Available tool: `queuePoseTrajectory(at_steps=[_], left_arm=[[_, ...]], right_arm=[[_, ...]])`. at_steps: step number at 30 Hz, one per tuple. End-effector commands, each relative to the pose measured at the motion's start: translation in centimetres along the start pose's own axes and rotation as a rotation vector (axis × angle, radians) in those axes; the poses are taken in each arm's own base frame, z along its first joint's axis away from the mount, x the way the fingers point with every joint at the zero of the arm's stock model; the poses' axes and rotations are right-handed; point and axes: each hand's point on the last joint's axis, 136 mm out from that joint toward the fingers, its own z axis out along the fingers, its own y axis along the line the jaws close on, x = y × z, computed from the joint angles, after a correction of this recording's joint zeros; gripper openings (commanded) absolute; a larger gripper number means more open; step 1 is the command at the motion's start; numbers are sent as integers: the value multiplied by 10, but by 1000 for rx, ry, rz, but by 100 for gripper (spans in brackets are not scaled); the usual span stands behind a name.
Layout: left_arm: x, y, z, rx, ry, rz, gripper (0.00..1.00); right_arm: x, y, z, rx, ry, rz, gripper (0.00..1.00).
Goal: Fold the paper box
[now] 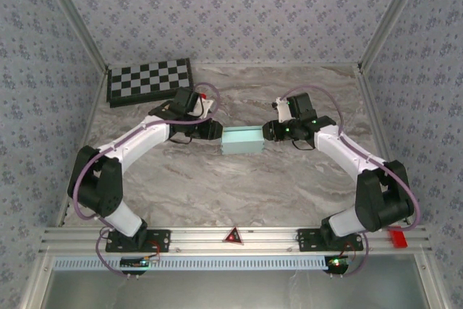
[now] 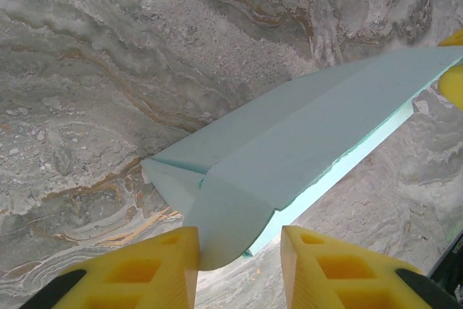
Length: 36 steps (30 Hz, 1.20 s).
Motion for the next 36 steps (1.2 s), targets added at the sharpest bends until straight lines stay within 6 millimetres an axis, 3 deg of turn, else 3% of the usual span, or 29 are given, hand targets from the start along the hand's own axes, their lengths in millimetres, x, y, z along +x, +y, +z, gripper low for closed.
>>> queuePoseTrajectory(at_steps=[1,13,36], left_arm=[[-11,-12,-2,34,-20,11,33],[-4,-4,-3,-7,-1,11,35],[-1,-12,6,-15,-2,0,21]], right_arm=[[-9,9,-1,-30,-7,-5,32],[-1,-2,-3,37,22,-2,32],[-5,18,-4,-50,7,16,21]])
